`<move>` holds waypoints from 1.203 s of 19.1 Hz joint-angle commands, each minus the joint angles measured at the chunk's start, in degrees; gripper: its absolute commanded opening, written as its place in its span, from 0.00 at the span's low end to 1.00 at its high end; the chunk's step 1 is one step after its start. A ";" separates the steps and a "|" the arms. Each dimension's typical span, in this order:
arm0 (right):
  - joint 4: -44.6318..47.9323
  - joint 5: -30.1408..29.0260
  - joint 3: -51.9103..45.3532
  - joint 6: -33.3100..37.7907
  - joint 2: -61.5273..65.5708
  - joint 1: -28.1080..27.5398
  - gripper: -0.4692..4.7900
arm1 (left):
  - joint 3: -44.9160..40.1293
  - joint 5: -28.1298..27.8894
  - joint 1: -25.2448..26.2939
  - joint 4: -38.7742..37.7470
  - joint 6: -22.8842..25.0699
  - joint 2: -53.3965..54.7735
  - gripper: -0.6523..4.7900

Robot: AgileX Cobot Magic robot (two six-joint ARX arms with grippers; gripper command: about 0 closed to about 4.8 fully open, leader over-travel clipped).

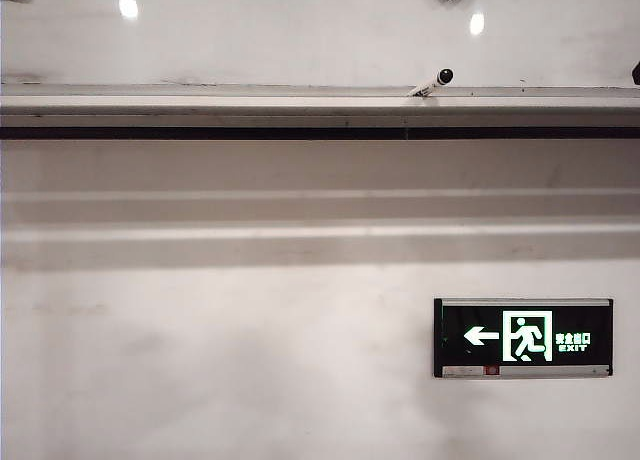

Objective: Take a marker from the whiteboard tray, write "Hi!" on the whiteboard, and then put the marker back vertically into the whiteboard tray.

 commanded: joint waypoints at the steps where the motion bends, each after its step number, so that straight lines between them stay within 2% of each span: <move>1: 0.68 -0.11 0.09 0.26 -0.09 -0.04 0.14 | -0.98 -4.35 0.94 -0.13 -0.13 -4.94 0.11; 3: 0.68 -0.11 0.09 0.24 -0.07 -0.04 0.14 | -2.80 -4.61 4.90 -0.15 -0.15 -7.69 0.11; 7: 0.68 -0.17 0.09 0.24 -0.02 -0.04 0.14 | -8.04 -1.66 22.10 -0.17 -0.17 -15.39 0.11; 9: 0.66 -0.04 0.09 0.26 -0.02 -0.04 0.14 | -10.58 -0.09 27.17 -0.20 -0.17 -15.87 0.11; 17: 0.50 -0.28 0.09 0.26 0.00 -0.02 0.14 | -18.82 -0.04 28.39 3.56 0.24 -15.89 0.11; 23: 0.50 -0.28 0.09 0.24 0.00 -0.02 0.14 | -19.28 -0.26 28.39 3.69 2.99 -15.87 0.11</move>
